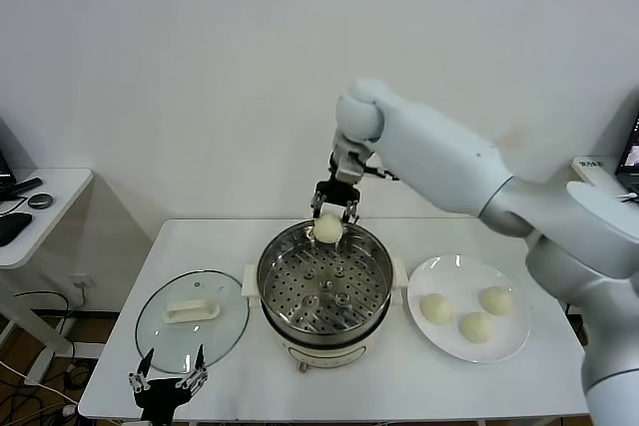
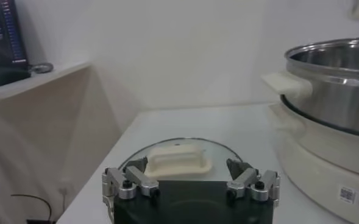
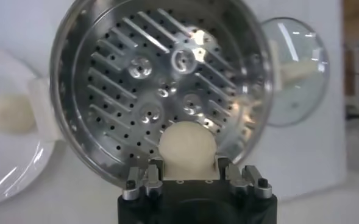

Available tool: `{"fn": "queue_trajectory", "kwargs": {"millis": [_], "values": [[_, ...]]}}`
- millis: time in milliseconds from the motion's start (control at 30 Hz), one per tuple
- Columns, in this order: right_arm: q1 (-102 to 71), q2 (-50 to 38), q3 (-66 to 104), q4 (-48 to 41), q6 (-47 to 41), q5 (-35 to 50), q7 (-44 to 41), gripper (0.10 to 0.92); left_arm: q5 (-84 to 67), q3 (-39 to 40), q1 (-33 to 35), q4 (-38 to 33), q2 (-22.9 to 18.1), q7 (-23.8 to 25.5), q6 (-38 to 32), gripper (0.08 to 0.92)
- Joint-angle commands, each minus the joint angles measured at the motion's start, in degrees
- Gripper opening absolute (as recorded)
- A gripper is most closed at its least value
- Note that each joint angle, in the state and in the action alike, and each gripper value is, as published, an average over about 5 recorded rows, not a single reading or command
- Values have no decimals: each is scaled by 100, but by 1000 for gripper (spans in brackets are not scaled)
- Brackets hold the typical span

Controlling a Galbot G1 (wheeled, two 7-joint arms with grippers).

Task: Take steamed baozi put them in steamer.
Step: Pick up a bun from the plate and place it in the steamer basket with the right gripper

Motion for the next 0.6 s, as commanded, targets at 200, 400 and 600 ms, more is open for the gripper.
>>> {"fn": "queue_trajectory", "kwargs": {"millis": [200, 400, 600], "values": [[-703, 262, 239, -212, 360, -1226, 118, 529, -7, -8, 25, 12, -36, -23, -5, 823], [-895, 294, 382, -245, 357, -1349, 195, 532, -19, -16, -17, 52, -10, -7, 4, 823], [-932, 376, 433, -283, 357, -1557, 343, 534, -30, -15, -35, 81, -19, -15, 1, 823]]}}
